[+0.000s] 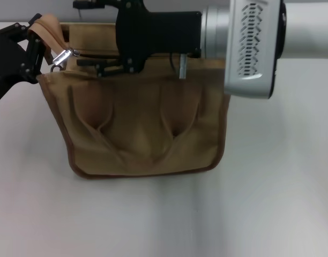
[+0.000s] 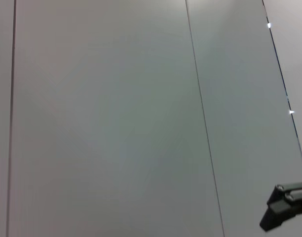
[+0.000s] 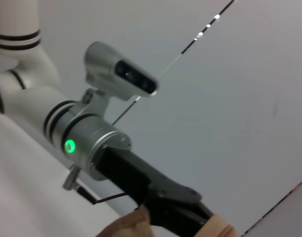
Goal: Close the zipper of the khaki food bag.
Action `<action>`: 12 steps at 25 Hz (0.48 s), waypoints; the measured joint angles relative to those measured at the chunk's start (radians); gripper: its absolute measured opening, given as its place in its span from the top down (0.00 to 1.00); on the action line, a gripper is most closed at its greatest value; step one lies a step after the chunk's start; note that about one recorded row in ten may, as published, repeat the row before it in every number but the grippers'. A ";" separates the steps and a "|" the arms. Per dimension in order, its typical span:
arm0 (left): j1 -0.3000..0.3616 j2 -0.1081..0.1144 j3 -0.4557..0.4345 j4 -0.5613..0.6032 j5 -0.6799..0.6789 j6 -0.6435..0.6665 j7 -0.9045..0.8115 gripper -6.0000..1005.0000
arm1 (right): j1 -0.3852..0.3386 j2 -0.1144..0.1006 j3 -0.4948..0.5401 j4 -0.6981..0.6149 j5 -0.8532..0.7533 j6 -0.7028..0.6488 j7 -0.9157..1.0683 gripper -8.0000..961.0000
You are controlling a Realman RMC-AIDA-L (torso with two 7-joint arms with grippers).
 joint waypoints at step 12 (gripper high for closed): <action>-0.003 0.000 0.007 0.000 0.000 0.034 -0.051 0.94 | -0.002 0.000 -0.101 -0.003 0.064 0.058 -0.004 0.20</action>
